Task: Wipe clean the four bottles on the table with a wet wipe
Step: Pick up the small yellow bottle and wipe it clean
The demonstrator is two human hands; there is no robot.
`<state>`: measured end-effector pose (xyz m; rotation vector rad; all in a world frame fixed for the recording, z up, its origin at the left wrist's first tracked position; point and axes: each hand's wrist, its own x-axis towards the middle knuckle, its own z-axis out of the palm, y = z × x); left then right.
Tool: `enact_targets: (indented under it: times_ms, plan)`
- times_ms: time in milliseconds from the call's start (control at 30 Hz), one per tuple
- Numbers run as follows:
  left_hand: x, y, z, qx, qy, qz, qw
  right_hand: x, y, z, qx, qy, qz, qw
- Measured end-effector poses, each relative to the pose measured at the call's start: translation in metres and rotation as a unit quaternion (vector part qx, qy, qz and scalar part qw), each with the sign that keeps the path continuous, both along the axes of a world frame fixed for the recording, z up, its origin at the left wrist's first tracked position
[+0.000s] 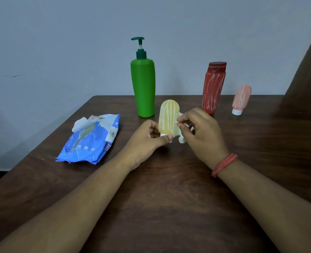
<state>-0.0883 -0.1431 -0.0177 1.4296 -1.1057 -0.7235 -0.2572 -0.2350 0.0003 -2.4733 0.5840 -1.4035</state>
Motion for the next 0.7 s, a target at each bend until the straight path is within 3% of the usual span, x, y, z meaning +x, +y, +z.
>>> enact_targets:
  times_ms: [367, 500, 633, 700]
  plan:
    - [-0.0008, 0.0007, -0.0023, -0.007, 0.093, -0.044, 0.995, -0.0024, -0.0007, -0.0012, -0.006, 0.053, 0.055, 0.997]
    - [-0.0035, 0.0020, 0.0001, 0.010, 0.081, -0.053, 0.995, -0.0042, -0.0029, 0.0022, 0.015, -0.005, -0.002, 1.000]
    - [-0.0037, 0.0030, 0.0018, -0.002, 0.114, -0.041, 0.993, -0.0029, 0.0043, 0.0008, -0.038, 0.084, 0.055, 0.994]
    - [-0.0041, 0.0031, 0.0028, 0.003, 0.122, -0.051, 0.991, -0.0048, 0.0023, 0.0046, -0.028, 0.041, 0.021, 0.999]
